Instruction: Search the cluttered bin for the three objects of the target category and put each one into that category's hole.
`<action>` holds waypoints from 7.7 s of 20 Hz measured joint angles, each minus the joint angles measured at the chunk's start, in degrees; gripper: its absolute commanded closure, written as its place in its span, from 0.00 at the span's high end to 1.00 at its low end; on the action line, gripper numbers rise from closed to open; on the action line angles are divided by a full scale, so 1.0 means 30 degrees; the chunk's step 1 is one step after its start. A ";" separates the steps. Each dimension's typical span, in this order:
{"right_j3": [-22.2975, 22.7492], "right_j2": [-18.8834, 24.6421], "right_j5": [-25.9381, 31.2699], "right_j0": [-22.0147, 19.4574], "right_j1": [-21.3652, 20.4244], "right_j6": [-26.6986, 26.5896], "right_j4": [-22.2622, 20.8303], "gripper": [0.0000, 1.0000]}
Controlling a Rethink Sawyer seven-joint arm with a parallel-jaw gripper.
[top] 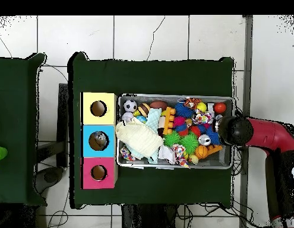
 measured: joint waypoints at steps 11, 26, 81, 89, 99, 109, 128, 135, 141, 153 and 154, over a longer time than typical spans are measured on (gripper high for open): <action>0.1999 0.0028 0.0001 -0.0376 -0.2251 0.0000 0.1253 0.00; 0.2254 0.0226 0.0004 -0.0557 -0.2798 0.0000 0.1884 1.00; 0.1674 0.1899 -0.2313 -0.1890 -0.1129 0.0000 -0.0219 1.00; 0.1661 0.2152 -0.2317 -0.2152 -0.0731 0.0000 0.0208 1.00; 0.1665 0.2818 -0.2313 -0.2584 -0.0611 0.0000 0.1109 1.00; 0.1674 0.3209 -0.2313 -0.2602 -0.0487 0.0000 0.1674 0.00; 0.2229 0.3233 -0.2313 -0.2548 -0.0538 0.0000 0.1790 0.00; 0.2265 0.3204 -0.2313 -0.2303 -0.0665 0.0000 0.1782 1.00; 0.2268 0.3201 -0.2305 -0.2195 -0.1065 0.0000 0.1786 1.00; 0.2329 0.3204 -0.2277 -0.2251 -0.1910 0.0000 0.1937 1.00; 0.2335 0.3204 -0.2277 -0.2262 -0.1890 0.0000 0.1982 1.00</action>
